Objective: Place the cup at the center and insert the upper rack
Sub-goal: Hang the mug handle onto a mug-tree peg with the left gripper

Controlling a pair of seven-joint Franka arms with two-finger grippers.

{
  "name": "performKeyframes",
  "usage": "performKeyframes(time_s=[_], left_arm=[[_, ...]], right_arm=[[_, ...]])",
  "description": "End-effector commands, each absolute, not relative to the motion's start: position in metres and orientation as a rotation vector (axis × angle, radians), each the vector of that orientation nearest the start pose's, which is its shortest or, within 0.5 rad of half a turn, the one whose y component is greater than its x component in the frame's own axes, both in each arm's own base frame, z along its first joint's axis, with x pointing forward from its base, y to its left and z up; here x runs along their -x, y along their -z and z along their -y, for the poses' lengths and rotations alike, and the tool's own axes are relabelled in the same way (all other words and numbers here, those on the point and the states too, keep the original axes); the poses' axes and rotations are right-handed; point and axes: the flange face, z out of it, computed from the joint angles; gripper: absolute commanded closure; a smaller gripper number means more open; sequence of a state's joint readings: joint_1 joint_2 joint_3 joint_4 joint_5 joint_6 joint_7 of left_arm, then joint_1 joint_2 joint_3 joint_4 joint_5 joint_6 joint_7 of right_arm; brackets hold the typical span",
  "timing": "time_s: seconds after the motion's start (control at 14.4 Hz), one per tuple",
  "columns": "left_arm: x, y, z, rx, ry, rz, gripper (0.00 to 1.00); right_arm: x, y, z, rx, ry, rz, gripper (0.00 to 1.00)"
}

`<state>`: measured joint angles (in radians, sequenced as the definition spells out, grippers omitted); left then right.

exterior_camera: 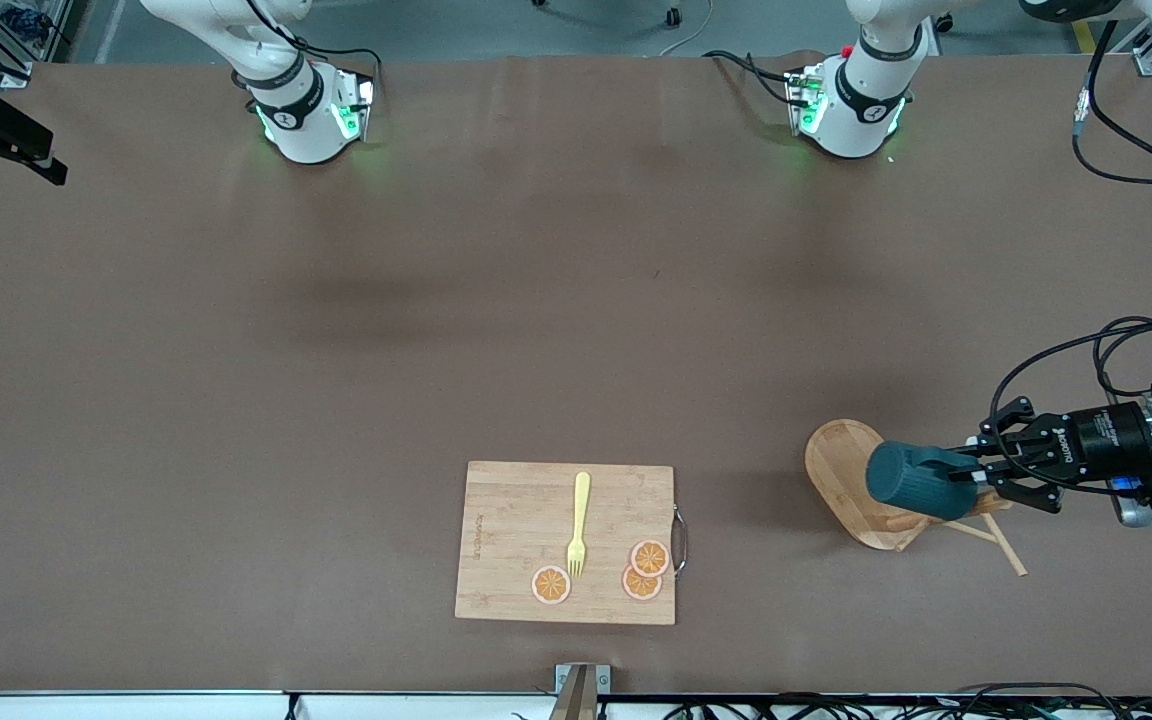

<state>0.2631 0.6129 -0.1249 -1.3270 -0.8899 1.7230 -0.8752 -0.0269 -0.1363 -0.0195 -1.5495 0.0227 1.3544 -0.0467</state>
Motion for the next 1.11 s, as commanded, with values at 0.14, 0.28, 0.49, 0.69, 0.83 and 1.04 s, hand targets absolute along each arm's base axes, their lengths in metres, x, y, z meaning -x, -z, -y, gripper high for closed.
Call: performKeyframes(time_s=[0.14, 0.28, 0.49, 0.69, 0.83, 1.04], left_arm=[[-0.717, -0.393, -0.057, -1.810, 0.634, -1.305, 0.93], [-0.717, -0.389, -0.056, -1.811, 0.640, -1.307, 0.76], [-0.719, -0.384, -0.053, -1.811, 0.644, -1.313, 0.01], [-0.718, -0.393, -0.050, -1.818, 0.633, -1.305, 0.00], [-0.716, -0.414, -0.043, -1.834, 0.612, -1.283, 0.00], [-0.709, -0.458, -0.024, -1.918, 0.545, -1.237, 0.00]], right_arm=[[-0.480, -0.690, 0.018, 3.112, -0.075, 0.007, 0.00], [-0.480, -0.690, 0.018, 3.112, -0.075, 0.005, 0.00], [-0.480, -0.690, 0.018, 3.112, -0.075, 0.005, 0.00], [-0.480, -0.690, 0.018, 3.112, -0.075, 0.005, 0.00], [-0.480, -0.690, 0.018, 3.112, -0.075, 0.005, 0.00], [-0.480, -0.690, 0.018, 3.112, -0.075, 0.005, 0.00]])
